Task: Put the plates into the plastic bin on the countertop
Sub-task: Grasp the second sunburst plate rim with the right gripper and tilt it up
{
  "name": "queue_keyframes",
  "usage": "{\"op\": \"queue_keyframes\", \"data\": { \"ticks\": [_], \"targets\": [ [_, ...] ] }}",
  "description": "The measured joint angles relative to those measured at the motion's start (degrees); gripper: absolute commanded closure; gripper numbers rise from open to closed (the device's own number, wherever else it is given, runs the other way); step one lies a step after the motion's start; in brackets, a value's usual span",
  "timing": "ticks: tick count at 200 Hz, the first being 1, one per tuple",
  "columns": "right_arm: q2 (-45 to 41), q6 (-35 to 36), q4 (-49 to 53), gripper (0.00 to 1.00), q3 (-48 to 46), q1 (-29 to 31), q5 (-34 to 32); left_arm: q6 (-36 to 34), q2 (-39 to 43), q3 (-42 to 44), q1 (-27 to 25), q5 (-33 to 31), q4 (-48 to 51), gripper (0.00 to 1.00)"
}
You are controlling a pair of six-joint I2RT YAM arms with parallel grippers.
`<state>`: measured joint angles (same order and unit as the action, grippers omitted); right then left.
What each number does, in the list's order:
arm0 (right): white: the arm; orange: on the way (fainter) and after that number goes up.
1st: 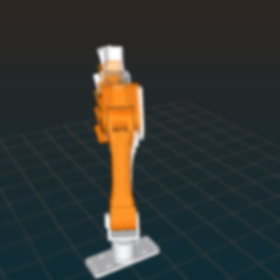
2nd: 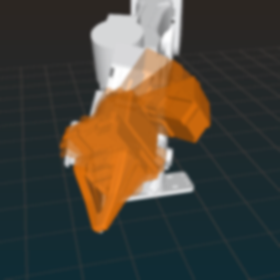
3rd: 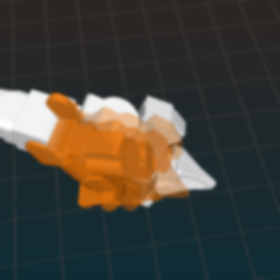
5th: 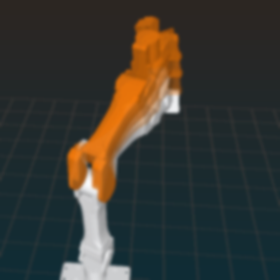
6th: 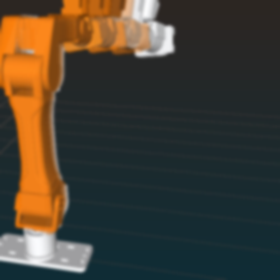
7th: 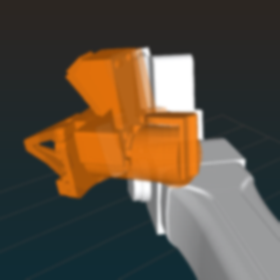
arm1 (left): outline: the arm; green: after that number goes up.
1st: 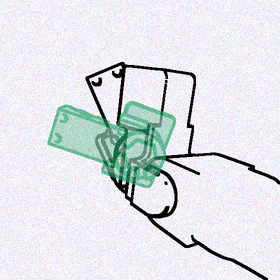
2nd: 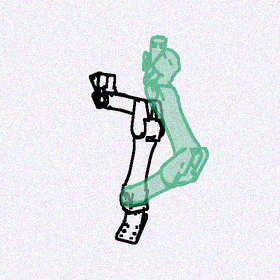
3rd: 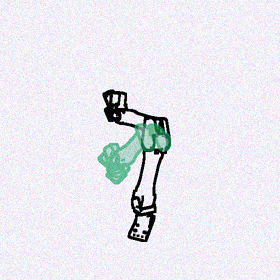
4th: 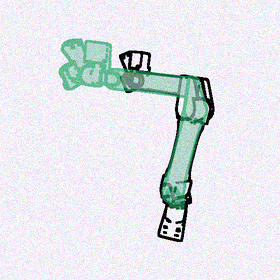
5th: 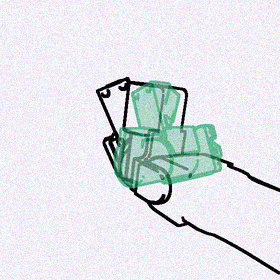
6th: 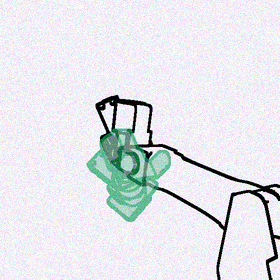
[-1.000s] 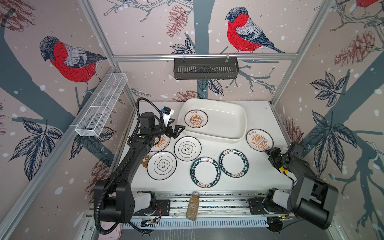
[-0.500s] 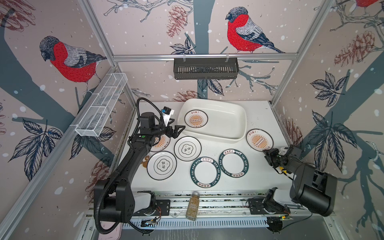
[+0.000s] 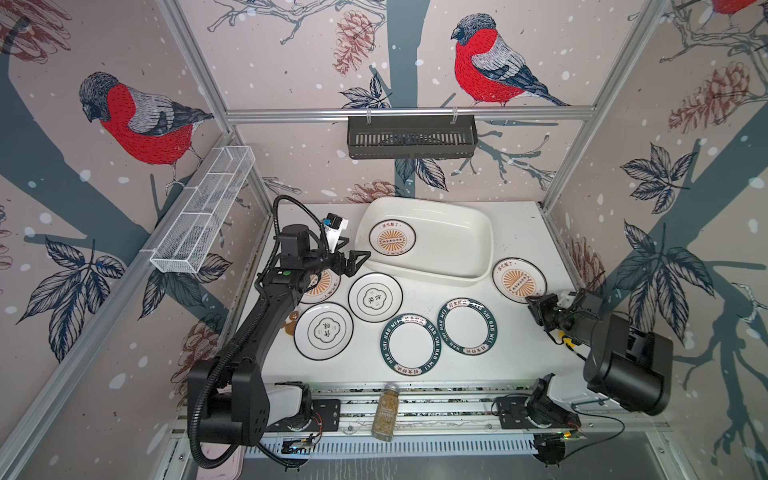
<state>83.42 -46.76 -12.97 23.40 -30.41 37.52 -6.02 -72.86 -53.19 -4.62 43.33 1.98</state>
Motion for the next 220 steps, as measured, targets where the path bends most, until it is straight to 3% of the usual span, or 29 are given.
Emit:
{"op": "queue_keyframes", "data": {
  "ticks": [184, 220],
  "targets": [
    [4.72, -5.77, -12.39, 0.95, -2.25, -0.46, 1.49, 0.0, 0.0, 0.02, 0.0, 0.0, 0.0, 0.03],
    [3.56, -6.95, -12.79, 0.97, -2.84, -1.27, 1.88, 0.02, 0.0, 0.02, 0.0, 0.0, 0.0, 0.03]
  ]
}}
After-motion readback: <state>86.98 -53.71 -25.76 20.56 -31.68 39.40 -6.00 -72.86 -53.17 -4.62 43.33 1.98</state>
